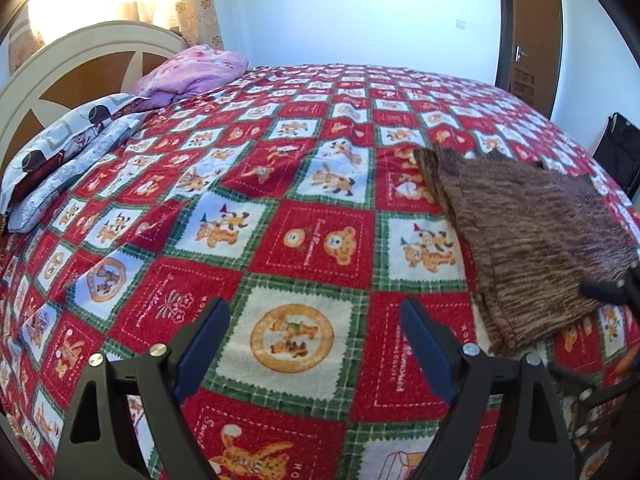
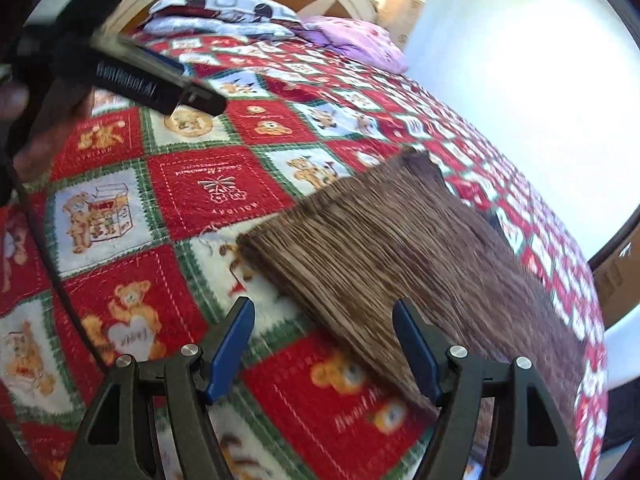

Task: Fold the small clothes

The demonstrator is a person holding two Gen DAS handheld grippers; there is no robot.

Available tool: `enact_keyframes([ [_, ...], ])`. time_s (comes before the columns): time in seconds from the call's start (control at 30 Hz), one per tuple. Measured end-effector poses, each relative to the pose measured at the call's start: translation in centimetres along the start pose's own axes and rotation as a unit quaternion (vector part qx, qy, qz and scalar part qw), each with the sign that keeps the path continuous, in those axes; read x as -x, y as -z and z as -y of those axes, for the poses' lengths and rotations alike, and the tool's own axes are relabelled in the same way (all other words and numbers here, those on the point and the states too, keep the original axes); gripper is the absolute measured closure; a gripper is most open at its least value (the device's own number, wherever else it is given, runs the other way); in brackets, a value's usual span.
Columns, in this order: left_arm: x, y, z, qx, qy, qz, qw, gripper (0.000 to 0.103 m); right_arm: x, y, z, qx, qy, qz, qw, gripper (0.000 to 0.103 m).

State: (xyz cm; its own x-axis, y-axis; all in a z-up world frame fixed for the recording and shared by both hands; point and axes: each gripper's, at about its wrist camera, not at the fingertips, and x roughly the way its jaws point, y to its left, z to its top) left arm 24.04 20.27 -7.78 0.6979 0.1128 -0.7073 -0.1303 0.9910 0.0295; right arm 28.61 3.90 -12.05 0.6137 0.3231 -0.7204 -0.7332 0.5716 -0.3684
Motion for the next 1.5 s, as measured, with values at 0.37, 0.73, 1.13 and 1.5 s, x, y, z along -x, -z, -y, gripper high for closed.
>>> enact_keyframes([
  [0.37,-1.7,-2.5,-1.0,0.027,0.036,0.01,0.9989,0.013,-2.2,-2.3,-1.6,0.022,0.031,0.031,0.999,0.039],
  [0.73,-5.7,-6.7,4.1,0.023,0.132,-0.002,0.991,0.013,-2.3,-2.0,-1.9,0.022,0.033,0.036,0.999,0.07],
  [1.13,-11.6,-9.6,8.5,0.014,0.185,-0.045,0.9816,0.013,-2.2,-1.8,-2.2,0.02,0.032,0.035,0.999,0.07],
  [1.5,-14.8,-10.4,8.9,0.049,0.22,-0.087,0.9704,0.056,-1.5,-1.7,-2.4,0.013,0.017,0.036,0.999,0.086],
])
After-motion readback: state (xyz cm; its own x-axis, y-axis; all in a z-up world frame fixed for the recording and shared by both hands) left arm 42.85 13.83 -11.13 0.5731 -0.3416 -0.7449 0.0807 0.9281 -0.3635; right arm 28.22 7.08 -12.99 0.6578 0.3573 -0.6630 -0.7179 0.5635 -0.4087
